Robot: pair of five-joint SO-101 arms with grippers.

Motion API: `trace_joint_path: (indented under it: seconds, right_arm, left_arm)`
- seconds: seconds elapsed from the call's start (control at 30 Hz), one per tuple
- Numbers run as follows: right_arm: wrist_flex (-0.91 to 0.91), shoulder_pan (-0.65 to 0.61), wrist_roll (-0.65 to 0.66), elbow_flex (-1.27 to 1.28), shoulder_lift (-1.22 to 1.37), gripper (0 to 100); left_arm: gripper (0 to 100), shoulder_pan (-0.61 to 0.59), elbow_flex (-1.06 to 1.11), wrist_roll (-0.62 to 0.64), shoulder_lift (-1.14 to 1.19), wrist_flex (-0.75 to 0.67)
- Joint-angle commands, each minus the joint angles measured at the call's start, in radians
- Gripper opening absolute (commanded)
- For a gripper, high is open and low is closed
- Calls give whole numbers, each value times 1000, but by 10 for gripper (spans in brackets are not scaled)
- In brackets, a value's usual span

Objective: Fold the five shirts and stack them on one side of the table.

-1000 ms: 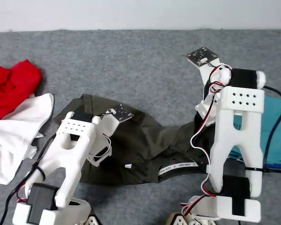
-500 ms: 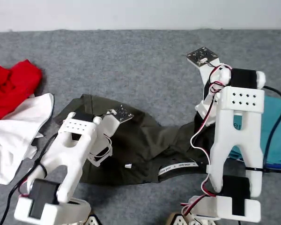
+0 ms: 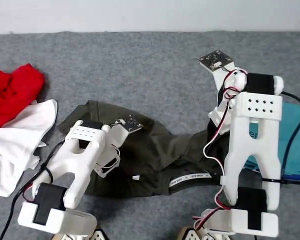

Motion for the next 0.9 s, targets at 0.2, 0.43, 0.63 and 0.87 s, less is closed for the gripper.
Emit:
trace_joint_path:
  seconds: [0.2,0.43,0.63,0.87]
  right_arm:
    - [38,13,8,-8,-48,10]
    - [38,13,8,-8,-45,10]
    - [38,13,8,-8,-44,10]
    - [38,13,8,-8,-42,10]
  left_arm:
    - [118,5,-24,3,0,-9]
    - [120,3,-74,3,0,52]
    - [121,3,-145,3,8,81]
    - [119,3,-91,3,11,25]
